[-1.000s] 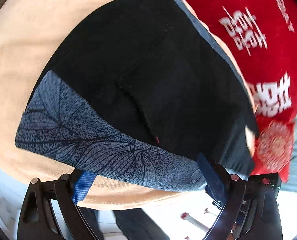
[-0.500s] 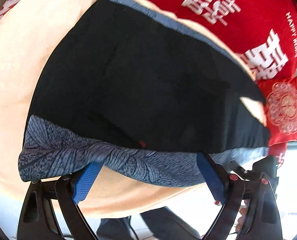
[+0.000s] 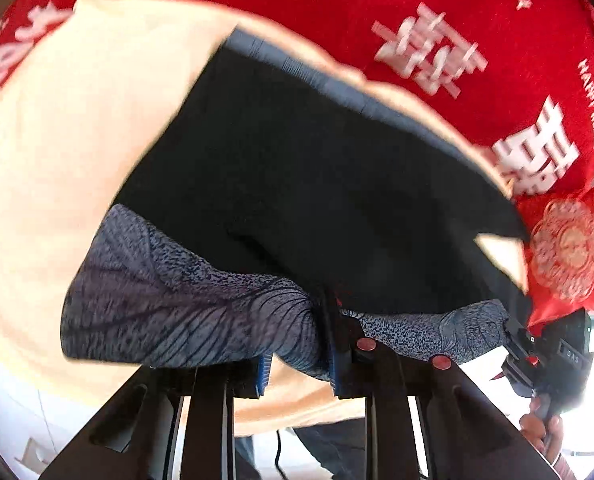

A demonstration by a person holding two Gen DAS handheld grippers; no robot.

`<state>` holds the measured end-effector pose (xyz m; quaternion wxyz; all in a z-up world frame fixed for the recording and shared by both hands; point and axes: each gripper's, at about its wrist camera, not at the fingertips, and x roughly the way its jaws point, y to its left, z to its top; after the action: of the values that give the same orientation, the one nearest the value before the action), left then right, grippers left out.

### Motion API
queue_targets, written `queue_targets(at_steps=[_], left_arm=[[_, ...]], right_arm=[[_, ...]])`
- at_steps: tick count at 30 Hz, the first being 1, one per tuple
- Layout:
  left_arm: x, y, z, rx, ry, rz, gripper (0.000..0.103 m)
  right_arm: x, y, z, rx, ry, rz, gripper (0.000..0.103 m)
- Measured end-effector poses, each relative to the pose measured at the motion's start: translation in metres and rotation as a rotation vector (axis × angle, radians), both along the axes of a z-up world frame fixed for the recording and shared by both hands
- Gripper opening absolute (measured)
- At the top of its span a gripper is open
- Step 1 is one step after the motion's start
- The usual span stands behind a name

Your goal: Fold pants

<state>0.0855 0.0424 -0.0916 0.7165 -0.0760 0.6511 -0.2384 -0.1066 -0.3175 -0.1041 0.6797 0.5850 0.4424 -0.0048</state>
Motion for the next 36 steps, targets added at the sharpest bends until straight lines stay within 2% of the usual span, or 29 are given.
queue_targets(at_steps=[2, 6, 9, 13, 14, 17, 18, 20, 21, 22, 23, 24, 25, 26, 27, 28, 29, 30, 31, 33, 36], left_arm=[[0.019, -0.009, 0.015, -0.022, -0.037, 0.020, 0.023], [0.074, -0.038, 0.027, -0.028, -0.115, 0.038, 0.023], [0.120, -0.066, 0.022, 0.022, -0.173, 0.056, 0.024], [0.173, -0.097, -0.002, 0.105, -0.220, 0.098, 0.024], [0.187, -0.105, -0.014, 0.146, -0.235, 0.100, 0.029], [0.208, -0.121, -0.044, 0.279, -0.249, 0.119, 0.056], [0.214, -0.123, -0.055, 0.310, -0.234, 0.125, 0.056], [0.222, -0.119, -0.069, 0.339, -0.192, 0.147, 0.056], [0.223, -0.114, -0.068, 0.348, -0.184, 0.167, 0.056], [0.221, -0.107, -0.062, 0.345, -0.186, 0.183, 0.056], [0.219, -0.103, -0.055, 0.347, -0.194, 0.191, 0.056], [0.214, -0.099, -0.046, 0.359, -0.210, 0.188, 0.056], [0.208, -0.098, -0.037, 0.374, -0.228, 0.169, 0.056], [0.204, -0.100, -0.034, 0.389, -0.238, 0.144, 0.056], [0.199, -0.104, -0.031, 0.410, -0.247, 0.101, 0.063], [0.194, -0.110, -0.032, 0.421, -0.249, 0.067, 0.071], [0.190, -0.119, -0.036, 0.428, -0.263, 0.033, 0.080], [0.189, -0.126, -0.041, 0.432, -0.268, 0.014, 0.080], [0.189, -0.134, -0.050, 0.435, -0.259, -0.005, 0.080], [0.195, -0.153, -0.072, 0.446, -0.241, -0.019, 0.080], [0.213, -0.171, -0.093, 0.498, -0.275, 0.035, 0.080]], right_arm=[[0.034, -0.018, 0.016, -0.035, -0.019, 0.071, 0.009], [0.100, -0.053, 0.023, -0.088, -0.038, 0.193, 0.009], [0.158, -0.080, 0.013, -0.107, -0.030, 0.268, 0.009], [0.233, -0.100, -0.021, -0.171, 0.029, 0.376, 0.012], [0.251, -0.103, -0.036, -0.191, 0.055, 0.401, 0.012], [0.279, -0.110, -0.084, -0.219, 0.162, 0.430, 0.014], [0.282, -0.111, -0.098, -0.212, 0.194, 0.435, 0.014], [0.285, -0.112, -0.105, -0.208, 0.189, 0.427, 0.016], [0.286, -0.110, -0.101, -0.216, 0.185, 0.438, 0.019], [0.286, -0.108, -0.095, -0.226, 0.180, 0.458, 0.030], [0.285, -0.103, -0.086, -0.258, 0.170, 0.481, 0.052], [0.284, -0.097, -0.073, -0.303, 0.156, 0.509, 0.062], [0.282, -0.092, -0.062, -0.343, 0.140, 0.535, 0.067], [0.279, -0.086, -0.048, -0.393, 0.121, 0.557, 0.067], [0.275, -0.081, -0.038, -0.422, 0.098, 0.578, 0.067], [0.274, -0.073, -0.032, -0.437, 0.083, 0.604, 0.061], [0.275, -0.064, -0.030, -0.460, 0.084, 0.639, 0.041], [0.279, -0.055, -0.033, -0.486, 0.096, 0.682, 0.032], [0.284, -0.047, -0.041, -0.508, 0.115, 0.725, 0.028], [0.295, -0.038, -0.064, -0.531, 0.147, 0.778, 0.028], [0.305, -0.042, -0.087, -0.582, 0.160, 0.790, 0.023]])
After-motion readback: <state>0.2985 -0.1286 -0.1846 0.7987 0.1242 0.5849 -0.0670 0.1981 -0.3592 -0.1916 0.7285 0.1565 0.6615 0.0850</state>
